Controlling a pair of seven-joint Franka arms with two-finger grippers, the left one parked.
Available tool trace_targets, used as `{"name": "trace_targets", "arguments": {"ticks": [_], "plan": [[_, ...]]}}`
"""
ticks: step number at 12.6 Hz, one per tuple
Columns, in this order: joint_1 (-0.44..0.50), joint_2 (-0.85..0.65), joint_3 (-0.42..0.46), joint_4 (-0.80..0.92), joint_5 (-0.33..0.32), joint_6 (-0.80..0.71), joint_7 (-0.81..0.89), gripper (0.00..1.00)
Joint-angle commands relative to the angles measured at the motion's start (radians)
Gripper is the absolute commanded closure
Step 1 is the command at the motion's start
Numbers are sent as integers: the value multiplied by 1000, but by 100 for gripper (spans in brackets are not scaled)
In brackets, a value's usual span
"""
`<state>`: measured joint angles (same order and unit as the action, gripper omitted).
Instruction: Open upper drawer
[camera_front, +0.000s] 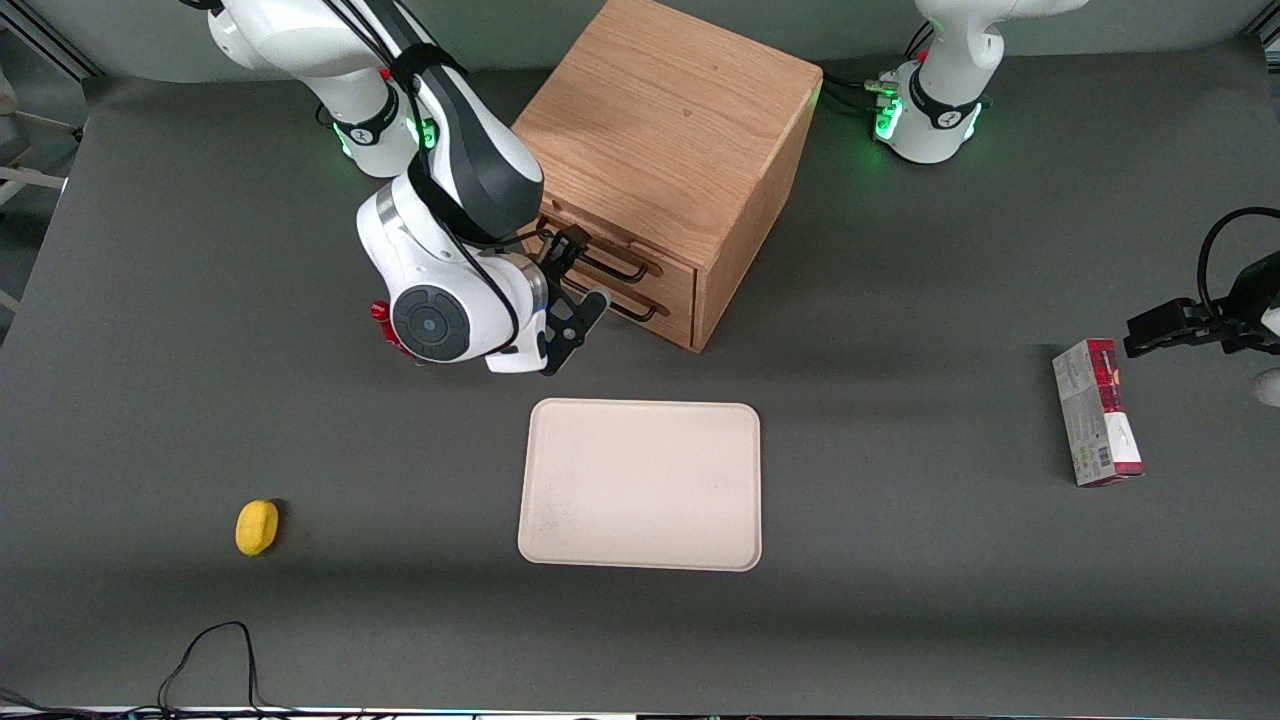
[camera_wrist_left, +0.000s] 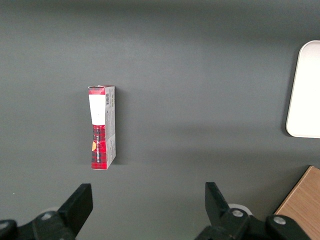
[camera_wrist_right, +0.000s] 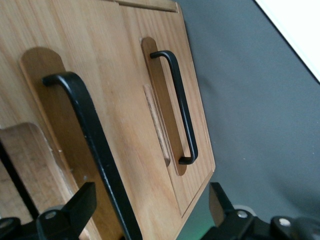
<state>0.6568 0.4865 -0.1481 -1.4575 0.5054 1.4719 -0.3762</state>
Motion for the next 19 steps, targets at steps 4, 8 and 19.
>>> {"name": "trace_targets", "arguments": {"ticks": [4, 8, 19], "plan": [[30, -48, -13, -53, 1, 21, -36, 0], [46, -48, -14, -76, 1, 60, -36, 0], [-8, -35, -19, -109, -24, 149, -182, 0]]}}
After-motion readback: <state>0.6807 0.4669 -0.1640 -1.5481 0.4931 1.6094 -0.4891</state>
